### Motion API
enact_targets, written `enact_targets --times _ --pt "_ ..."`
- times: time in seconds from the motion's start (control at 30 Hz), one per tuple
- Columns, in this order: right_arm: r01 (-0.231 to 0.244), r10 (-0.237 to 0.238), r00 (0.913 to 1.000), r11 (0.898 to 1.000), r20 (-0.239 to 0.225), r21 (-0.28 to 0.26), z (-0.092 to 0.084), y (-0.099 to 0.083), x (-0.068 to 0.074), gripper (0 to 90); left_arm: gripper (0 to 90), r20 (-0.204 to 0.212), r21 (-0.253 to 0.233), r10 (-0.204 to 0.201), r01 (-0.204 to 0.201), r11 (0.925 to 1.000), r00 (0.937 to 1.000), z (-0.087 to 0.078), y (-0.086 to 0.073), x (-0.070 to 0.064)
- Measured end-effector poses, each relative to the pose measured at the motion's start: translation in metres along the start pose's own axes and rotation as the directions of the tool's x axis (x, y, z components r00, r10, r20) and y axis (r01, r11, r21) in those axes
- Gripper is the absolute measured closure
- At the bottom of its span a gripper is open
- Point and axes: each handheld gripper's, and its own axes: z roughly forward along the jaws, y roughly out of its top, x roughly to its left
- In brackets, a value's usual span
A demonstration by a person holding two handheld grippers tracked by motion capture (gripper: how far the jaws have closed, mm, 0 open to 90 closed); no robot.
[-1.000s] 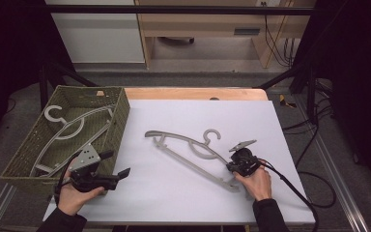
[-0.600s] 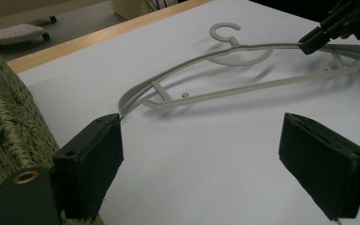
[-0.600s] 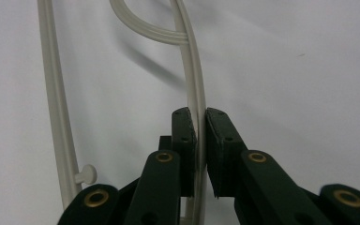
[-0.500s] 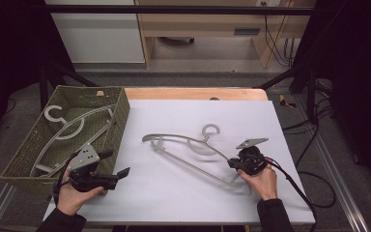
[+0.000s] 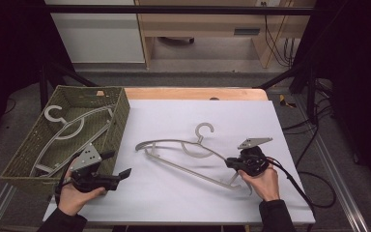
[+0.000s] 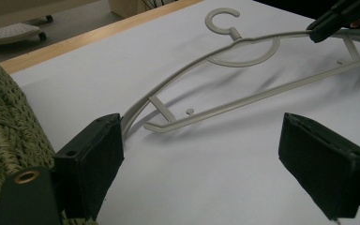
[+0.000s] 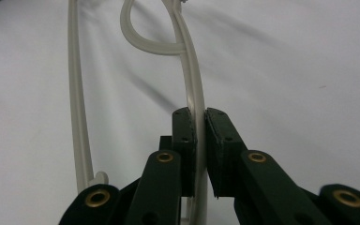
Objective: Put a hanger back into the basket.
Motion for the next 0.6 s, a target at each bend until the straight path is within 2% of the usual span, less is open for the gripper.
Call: enact_targets --times 0.07,0.2,0.23,0.27,0.3,0.33,0.37,0.43,0.47,0.5,0.57,0.6 --pt "-0.012 0.012 0.9999 1.0 -0.006 -0.001 -0.001 0.001 0.001 83.0 13.8 0.001 0.002 0.0 0.0 1.0 1.0 0.0 0.0 0.0" --pt "-0.003 0.003 0.9999 1.0 -0.013 -0.004 -0.001 0.001 0.0 82.9 13.9 0.004 0.002 0.001 -0.001 1.0 1.0 0.001 0.0 -0.001" --pt "-0.015 0.015 0.9998 1.0 -0.013 -0.001 0.0 0.0 0.001 82.8 13.9 0.004 0.001 0.001 -0.001 1.0 1.0 0.001 0.0 -0.001" --pt "0.0 0.0 0.9999 1.0 -0.016 0.009 0.002 -0.001 0.0 82.7 13.9 0.004 0.002 0.001 -0.002 1.0 1.0 0.001 0.0 -0.002" --pt "-0.012 0.013 0.9999 1.0 -0.011 0.017 0.006 -0.001 0.0 82.7 13.9 0.005 0.004 0.003 -0.003 1.0 1.0 0.001 0.0 -0.002" --pt "-0.003 0.004 0.9998 1.0 -0.021 0.029 0.01 -0.003 -0.001 82.6 13.9 0.006 0.005 0.003 -0.003 1.0 1.0 0.002 0.0 -0.002" --pt "-0.015 0.015 0.9998 0.999 -0.015 0.04 0.015 -0.005 -0.001 82.5 13.9 0.007 0.006 0.003 -0.003 1.0 1.0 0.002 -0.001 -0.002" --pt "-0.003 0.003 1.0 0.997 -0.002 0.073 0.025 -0.009 -0.003 82.5 13.9 0.007 0.007 0.004 -0.004 1.0 1.0 0.003 -0.001 -0.002" --pt "-0.01 0.012 0.9998 0.996 -0.018 0.083 0.028 -0.011 -0.004 82.5 13.9 0.007 0.008 0.003 -0.003 1.0 1.0 0.003 -0.001 -0.002" --pt "-0.01 0.01 0.9999 0.996 0.004 0.093 0.032 -0.013 -0.005 82.4 13.9 0.006 0.008 0.002 -0.002 1.0 1.0 0.003 -0.001 -0.002" --pt "-0.011 0.009 0.9999 0.994 0.014 0.107 0.036 -0.015 -0.005 82.3 13.9 0.006 0.008 0.001 -0.001 1.0 1.0 0.003 -0.001 -0.002" --pt "0.007 -0.009 0.9999 0.995 0.011 0.103 0.037 -0.016 -0.006 82.4 13.9 0.006 0.008 0.001 -0.001 1.0 1.0 0.003 -0.001 -0.002"
